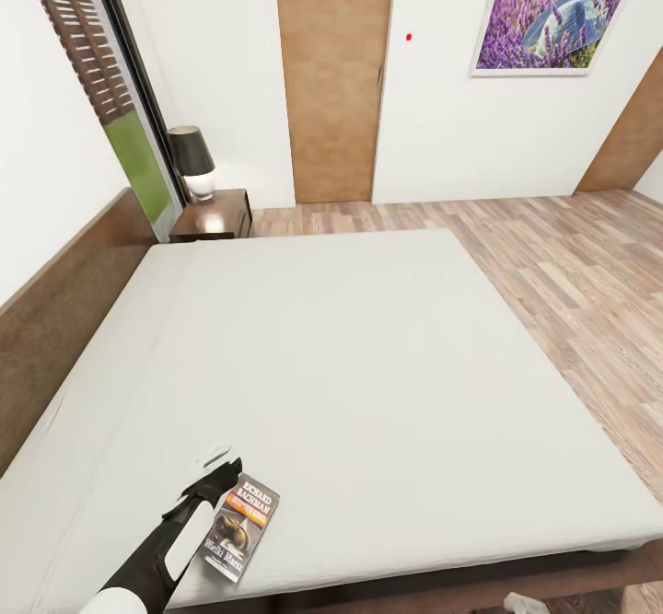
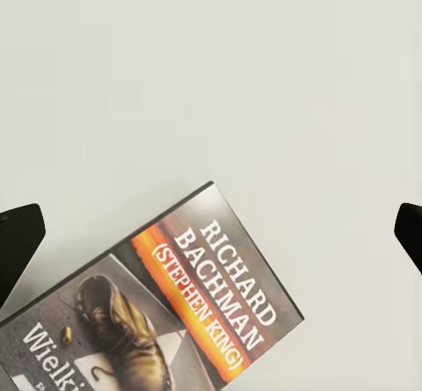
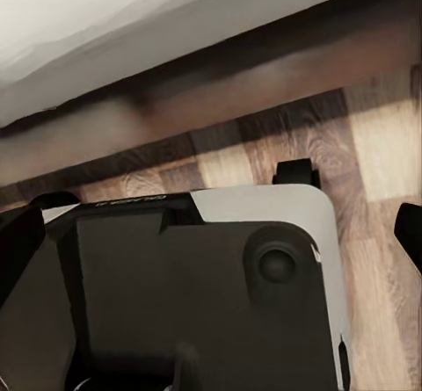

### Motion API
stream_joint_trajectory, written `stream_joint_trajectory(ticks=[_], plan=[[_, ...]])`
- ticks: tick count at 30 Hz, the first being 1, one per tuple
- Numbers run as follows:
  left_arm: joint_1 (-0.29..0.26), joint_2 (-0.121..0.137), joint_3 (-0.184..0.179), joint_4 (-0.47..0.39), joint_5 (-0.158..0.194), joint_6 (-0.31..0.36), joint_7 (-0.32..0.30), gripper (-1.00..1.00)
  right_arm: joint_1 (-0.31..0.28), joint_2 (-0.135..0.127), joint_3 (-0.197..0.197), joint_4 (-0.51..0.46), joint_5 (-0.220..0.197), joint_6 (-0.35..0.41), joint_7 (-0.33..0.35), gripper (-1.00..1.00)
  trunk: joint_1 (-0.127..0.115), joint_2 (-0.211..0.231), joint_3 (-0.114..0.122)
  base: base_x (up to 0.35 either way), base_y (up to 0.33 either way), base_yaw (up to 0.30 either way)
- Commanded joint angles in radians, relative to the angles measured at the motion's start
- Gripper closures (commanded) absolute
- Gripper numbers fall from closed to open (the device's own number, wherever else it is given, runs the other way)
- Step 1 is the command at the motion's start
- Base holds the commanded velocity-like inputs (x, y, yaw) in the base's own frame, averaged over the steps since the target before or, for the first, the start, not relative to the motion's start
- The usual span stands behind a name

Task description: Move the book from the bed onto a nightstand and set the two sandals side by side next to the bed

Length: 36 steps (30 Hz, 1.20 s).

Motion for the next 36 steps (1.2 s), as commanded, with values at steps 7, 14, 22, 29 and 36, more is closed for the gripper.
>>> stream_joint_trajectory(ticks=[7, 14, 22, 29, 36], plan=[[0.000, 0.001, -0.008, -0.002, 0.006, 0.002, 0.010, -1.00, 0.000, -0.001, -0.006, -0.009, -0.007, 0.003, 0.000, -1.00, 0.000, -0.002, -0.002, 0.000, 0.000, 0.000], [0.000, 0.000, -0.008, -0.002, 0.006, 0.002, 0.010, -1.00, 0.000, -0.001, -0.005, 0.004, -0.008, 0.003, -0.001, -1.00, 0.000, -0.002, -0.006, 0.000, 0.000, 0.000], [-0.001, 0.000, -0.009, -0.002, 0.006, 0.002, 0.011, -1.00, 0.000, -0.001, -0.006, 0.007, -0.008, 0.003, -0.002, -1.00, 0.000, -0.002, -0.017, 0.000, 0.000, 0.000], [0.000, 0.000, -0.009, -0.002, 0.006, 0.002, 0.011, -1.00, 0.000, -0.002, -0.006, 0.007, -0.008, 0.003, -0.003, -1.00, 0.000, -0.002, -0.028, 0.000, 0.000, 0.000], [0.000, 0.000, -0.009, -0.002, 0.006, 0.002, 0.011, -1.00, 0.000, -0.001, -0.005, 0.007, -0.008, 0.003, -0.004, -1.00, 0.000, -0.002, -0.039, 0.000, 0.000, 0.000]])
